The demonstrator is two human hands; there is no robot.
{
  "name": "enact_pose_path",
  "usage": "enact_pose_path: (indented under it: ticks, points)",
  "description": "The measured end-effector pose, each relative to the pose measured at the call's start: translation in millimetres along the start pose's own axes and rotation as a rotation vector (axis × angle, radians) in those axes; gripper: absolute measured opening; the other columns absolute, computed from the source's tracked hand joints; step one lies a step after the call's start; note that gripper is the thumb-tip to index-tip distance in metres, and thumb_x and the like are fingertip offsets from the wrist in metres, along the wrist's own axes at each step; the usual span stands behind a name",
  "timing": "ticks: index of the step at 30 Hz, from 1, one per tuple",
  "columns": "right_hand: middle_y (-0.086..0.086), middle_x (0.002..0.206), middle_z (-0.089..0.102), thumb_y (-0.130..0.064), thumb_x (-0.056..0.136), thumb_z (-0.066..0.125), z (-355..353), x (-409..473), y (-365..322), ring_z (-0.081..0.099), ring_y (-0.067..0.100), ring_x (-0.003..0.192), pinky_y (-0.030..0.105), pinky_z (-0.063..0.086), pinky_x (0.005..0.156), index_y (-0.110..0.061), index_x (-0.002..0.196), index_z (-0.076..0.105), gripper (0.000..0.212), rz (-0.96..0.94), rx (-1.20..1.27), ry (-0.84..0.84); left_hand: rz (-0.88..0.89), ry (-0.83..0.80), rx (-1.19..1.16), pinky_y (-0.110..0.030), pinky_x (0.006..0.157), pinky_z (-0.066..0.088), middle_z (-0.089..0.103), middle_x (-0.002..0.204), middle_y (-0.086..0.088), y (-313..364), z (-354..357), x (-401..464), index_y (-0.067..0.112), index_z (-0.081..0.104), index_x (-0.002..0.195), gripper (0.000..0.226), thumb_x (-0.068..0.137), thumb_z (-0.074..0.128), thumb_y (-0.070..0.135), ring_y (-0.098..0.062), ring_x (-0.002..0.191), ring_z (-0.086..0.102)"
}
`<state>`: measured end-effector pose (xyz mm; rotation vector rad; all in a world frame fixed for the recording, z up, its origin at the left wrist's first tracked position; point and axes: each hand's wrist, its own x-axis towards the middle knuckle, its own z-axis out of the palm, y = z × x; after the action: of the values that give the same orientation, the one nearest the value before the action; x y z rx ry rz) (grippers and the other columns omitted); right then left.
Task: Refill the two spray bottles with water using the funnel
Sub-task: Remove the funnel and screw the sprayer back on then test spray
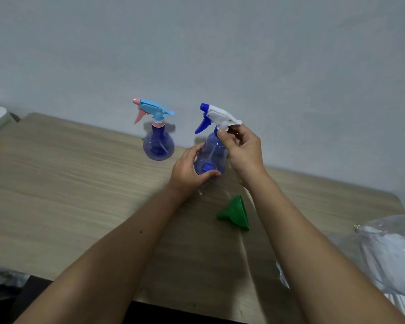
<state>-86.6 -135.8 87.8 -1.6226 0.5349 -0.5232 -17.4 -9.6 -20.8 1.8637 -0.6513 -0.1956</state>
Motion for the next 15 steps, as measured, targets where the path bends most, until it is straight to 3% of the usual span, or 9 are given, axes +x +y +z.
enact_pose_path:
  ticks: [4,7,11,15]
  points:
    - [-0.004,0.092,0.077,-0.013,0.099,0.072,5.6,-2.3,1.6,0.075,0.003,0.085,0.024,0.061,0.085,-0.019,0.108,0.071,0.011,-0.004,0.009,0.031,0.006,0.003,0.046,-0.045,0.105,0.057,0.063,0.141,-0.002,9.0,0.7,-3.8,0.017,0.05,0.151,0.087,0.079,0.09,0.044,-0.018,0.125,0.063]
    - [-0.005,0.097,0.076,-0.011,0.096,0.075,6.2,-4.8,0.7,0.072,-0.002,0.086,0.026,0.059,0.089,-0.014,0.112,0.073,0.016,-0.029,-0.002,0.059,-0.016,-0.021,0.047,-0.046,0.107,0.056,0.062,0.143,0.001,15.8,0.0,-3.8,0.023,0.047,0.153,0.089,0.078,0.087,0.049,-0.017,0.128,0.062]
    - [0.001,0.121,0.075,-0.007,0.09,0.079,4.1,-14.7,-2.6,0.07,0.011,0.116,0.034,0.056,0.107,-0.014,0.122,0.069,0.034,-0.02,0.029,0.081,-0.029,-0.094,0.054,-0.049,0.116,0.048,0.051,0.16,0.004,19.2,-5.3,-7.0,0.031,0.026,0.165,0.105,0.079,0.082,0.058,-0.017,0.144,0.052]
    - [-0.003,0.14,0.064,-0.01,0.091,0.08,1.9,-30.8,-1.0,0.057,0.008,0.133,0.022,0.048,0.111,-0.015,0.139,0.06,0.052,-0.018,0.028,0.1,-0.048,-0.035,0.11,-0.049,0.122,0.042,0.037,0.17,0.0,15.7,-14.6,-22.1,0.025,0.013,0.169,0.112,0.086,0.08,0.058,-0.021,0.154,0.039]
